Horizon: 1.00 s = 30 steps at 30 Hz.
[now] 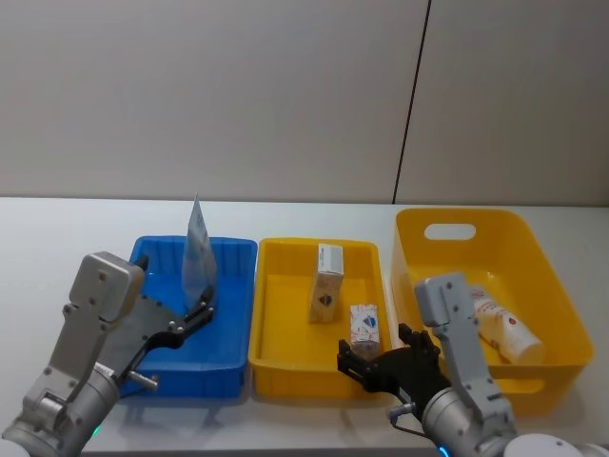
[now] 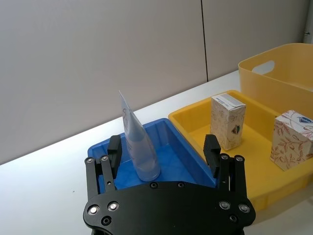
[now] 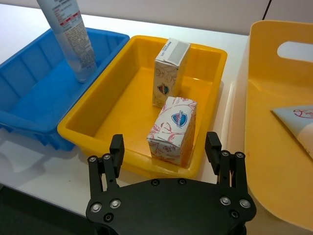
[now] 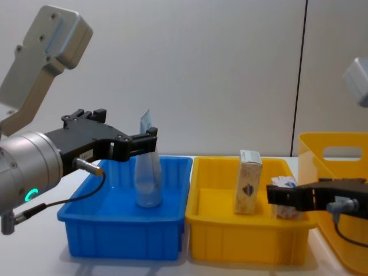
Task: Bimanual collaborative sorting of washing and personal care products
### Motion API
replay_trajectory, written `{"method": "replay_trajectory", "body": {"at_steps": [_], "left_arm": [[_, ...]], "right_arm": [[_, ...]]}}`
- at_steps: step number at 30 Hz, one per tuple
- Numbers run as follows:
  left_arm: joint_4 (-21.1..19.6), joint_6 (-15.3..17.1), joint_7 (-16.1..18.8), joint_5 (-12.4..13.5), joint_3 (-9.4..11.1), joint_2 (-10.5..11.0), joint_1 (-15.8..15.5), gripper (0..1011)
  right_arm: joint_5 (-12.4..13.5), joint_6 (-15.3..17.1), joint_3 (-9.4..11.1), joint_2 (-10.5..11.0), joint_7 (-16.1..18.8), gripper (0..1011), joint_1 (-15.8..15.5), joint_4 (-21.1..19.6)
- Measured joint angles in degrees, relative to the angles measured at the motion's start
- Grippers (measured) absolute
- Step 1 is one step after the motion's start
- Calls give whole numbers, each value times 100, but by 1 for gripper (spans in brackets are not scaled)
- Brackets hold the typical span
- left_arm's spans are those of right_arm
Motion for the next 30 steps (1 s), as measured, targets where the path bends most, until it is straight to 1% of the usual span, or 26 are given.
{"method": "replay_trajectory", "body": {"at_steps": [18, 30], "left_arm": [[0, 0, 0, 0, 0, 0, 0, 1002], [0, 0, 0, 0, 0, 0, 0, 1001]], "right_arm": [[-264, 42, -103, -322, -276, 1003, 181, 385], [-413, -21, -150, -519, -389, 1003, 349, 707]]}}
